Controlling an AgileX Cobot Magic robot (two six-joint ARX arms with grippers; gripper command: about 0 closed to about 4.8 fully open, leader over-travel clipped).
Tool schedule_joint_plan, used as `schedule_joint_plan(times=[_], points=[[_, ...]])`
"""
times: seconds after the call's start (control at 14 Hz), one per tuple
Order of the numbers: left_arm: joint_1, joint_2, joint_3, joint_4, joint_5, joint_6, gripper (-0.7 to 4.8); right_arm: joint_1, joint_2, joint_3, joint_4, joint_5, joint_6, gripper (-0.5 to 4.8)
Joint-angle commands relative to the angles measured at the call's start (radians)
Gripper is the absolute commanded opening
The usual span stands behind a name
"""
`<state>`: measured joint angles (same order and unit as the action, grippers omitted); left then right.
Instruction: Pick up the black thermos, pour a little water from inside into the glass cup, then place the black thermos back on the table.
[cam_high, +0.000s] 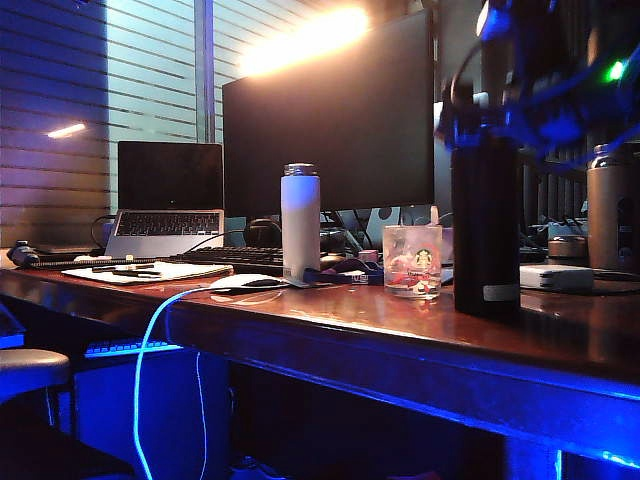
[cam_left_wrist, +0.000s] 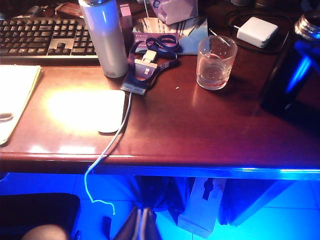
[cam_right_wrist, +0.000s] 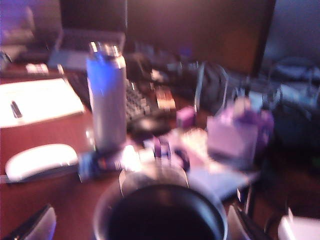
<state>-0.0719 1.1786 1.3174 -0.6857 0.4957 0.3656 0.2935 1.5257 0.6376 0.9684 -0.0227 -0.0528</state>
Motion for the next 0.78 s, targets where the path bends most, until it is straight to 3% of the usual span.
schedule_joint_plan(times=[0.07,0.43,0.57,0.64,0.78], points=[[-0.001,-0.003,0.003,0.006,0.005,-0.003,0.23,0.002,-0.063,0.002,0.003,-0.005,-0.006,4.68],[-0.001,-0.003,0.003,0.006,0.005,-0.003,0.23,0.001,-0.141,0.002,-0.016,-0.002,-0.008,4.66],[-0.001,-0.003,0.003,0.006,0.005,-0.003,0.23,0.001,-0.257,0.002,-0.111,-0.002,-0.034,4.47],[-0.001,-0.003,0.003,0.006,0.005,-0.003,0.23,-0.001,-0.565,0.002,-0.493,0.009,-0.079,3.25],[-0.001,-0.003,0.003,0.006,0.005,-0.003,0.23,-0.001,-0.694,0.002,-0.702,0.073,-0.082,0.53]])
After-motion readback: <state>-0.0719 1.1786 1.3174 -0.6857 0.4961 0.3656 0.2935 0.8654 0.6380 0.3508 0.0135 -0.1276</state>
